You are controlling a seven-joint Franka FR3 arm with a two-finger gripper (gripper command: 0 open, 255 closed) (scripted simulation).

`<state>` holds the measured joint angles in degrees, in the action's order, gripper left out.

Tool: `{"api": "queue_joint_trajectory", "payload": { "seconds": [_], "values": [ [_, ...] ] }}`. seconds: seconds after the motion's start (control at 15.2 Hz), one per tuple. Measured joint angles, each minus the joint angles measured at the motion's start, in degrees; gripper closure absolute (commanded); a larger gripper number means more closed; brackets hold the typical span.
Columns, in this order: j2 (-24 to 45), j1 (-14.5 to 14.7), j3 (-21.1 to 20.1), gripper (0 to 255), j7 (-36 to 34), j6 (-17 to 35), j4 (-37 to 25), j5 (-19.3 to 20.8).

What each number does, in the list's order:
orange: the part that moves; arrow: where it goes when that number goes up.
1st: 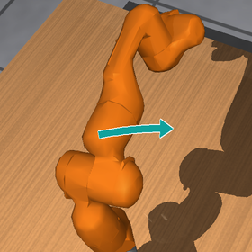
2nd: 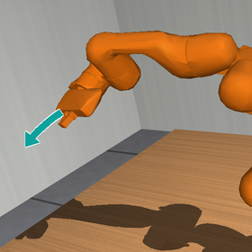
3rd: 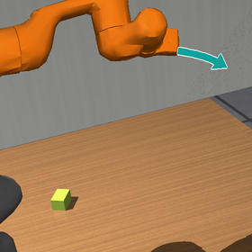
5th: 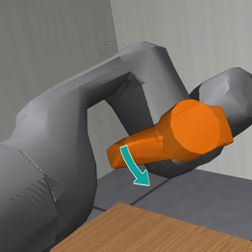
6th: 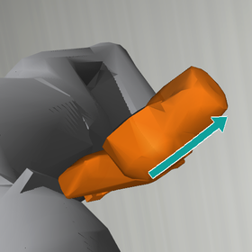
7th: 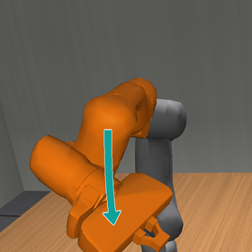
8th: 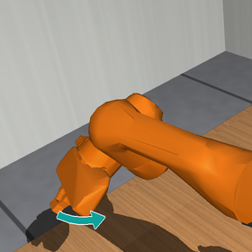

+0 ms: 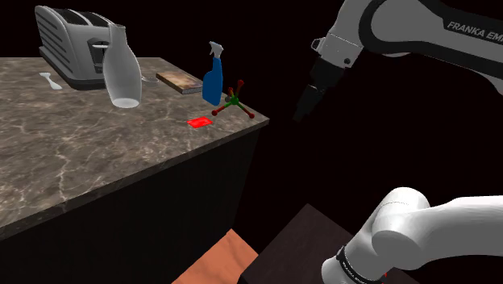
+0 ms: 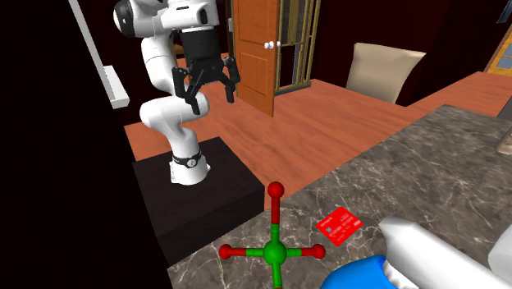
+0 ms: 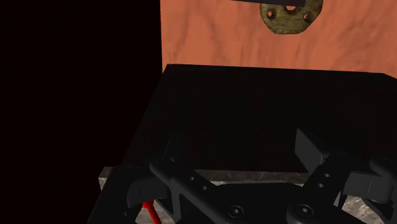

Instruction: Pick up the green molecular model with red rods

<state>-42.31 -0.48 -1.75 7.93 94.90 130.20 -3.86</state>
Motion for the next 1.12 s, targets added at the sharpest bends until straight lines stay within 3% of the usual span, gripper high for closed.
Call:
{"api": "queue_joint_trajectory", "payload": {
  "seconds": [0.46, 1.12],
  "values": [
    [9.4, -1.7, -2.1, 0, -5.6, 6.3, -4.3, -0.1],
    [30.9, -5.1, -4.2, 0, -16.5, 14.5, -19.6, 2.7]
  ]
}}
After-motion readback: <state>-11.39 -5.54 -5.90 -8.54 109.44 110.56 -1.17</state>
